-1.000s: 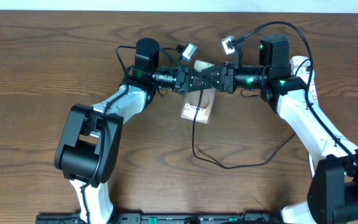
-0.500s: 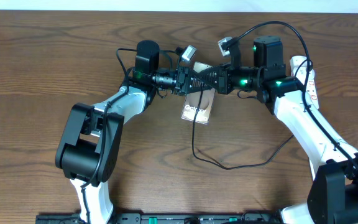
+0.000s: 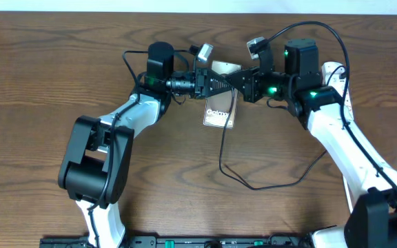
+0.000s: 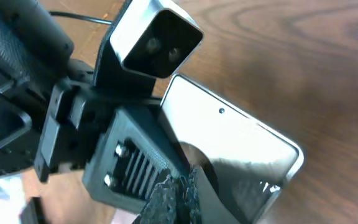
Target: Plug charger to phone and switch on socket
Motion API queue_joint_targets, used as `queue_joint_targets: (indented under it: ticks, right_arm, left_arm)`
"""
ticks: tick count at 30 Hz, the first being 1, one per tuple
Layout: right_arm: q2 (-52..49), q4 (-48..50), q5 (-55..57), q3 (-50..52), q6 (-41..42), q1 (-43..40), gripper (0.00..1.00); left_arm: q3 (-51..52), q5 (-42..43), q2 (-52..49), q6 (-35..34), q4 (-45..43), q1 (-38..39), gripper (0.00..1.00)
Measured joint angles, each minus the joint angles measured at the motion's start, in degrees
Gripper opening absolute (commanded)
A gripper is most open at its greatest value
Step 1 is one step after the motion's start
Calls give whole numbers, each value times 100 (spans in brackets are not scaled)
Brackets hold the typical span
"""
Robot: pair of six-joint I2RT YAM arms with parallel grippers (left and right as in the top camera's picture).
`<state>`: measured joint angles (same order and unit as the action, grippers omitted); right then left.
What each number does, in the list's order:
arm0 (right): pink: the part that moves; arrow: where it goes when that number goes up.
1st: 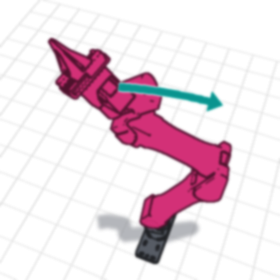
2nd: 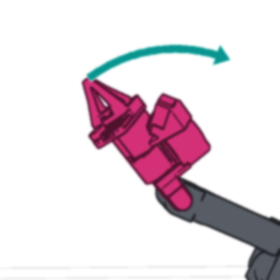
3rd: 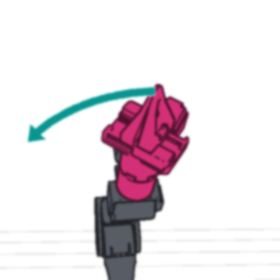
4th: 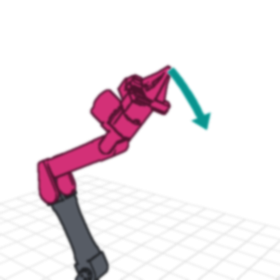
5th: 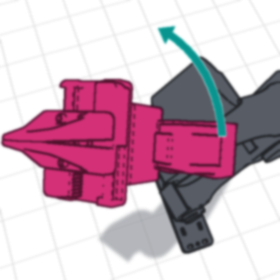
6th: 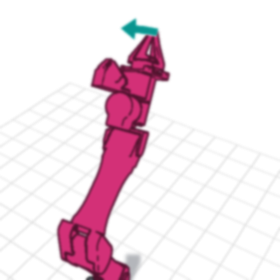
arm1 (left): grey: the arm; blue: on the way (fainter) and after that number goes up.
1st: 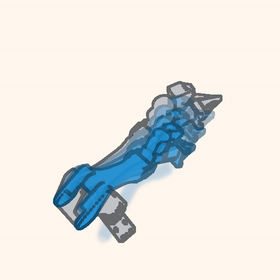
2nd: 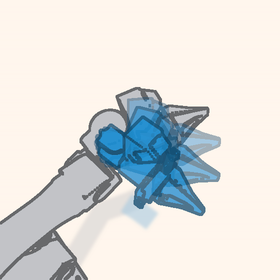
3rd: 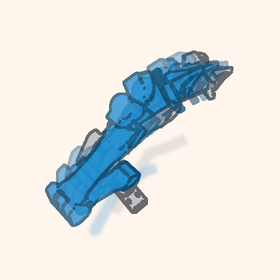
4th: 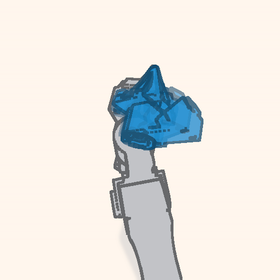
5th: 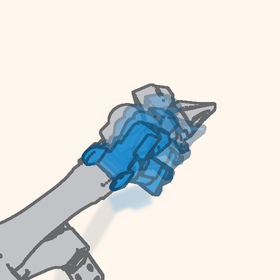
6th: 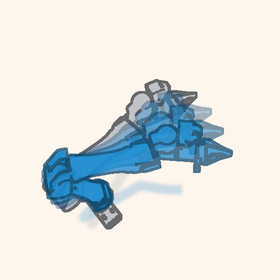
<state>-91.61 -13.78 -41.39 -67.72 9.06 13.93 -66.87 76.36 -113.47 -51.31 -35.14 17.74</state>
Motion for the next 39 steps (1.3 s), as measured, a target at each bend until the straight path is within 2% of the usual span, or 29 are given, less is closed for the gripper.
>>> queue_joint_targets:
  ticks: [7, 13, 21, 29, 39]
  right_arm:
    - [415, -61, -22, 22, -376, 0, 1]
    - [422, -155, -122, 31, -481, 0, 1]
    - [420, 546, 31, 39, -525, 24, 1]
    - [420, 1034, 487, 42, -120, 339, 1]
    - [389, 1047, 1091, 42, 72, 389, 1]
  left_arm:
    - [-101, -688, 101, 461, 1547, -52, 7]
    - [-101, -1147, 101, 533, 1875, -155, 7]
    - [-103, -1185, 103, 623, 2861, -39, 7]
    - [-103, -1182, 103, 774, 3064, 588, 7]
    - [-103, -1019, 103, 1071, 3064, 1182, 7]
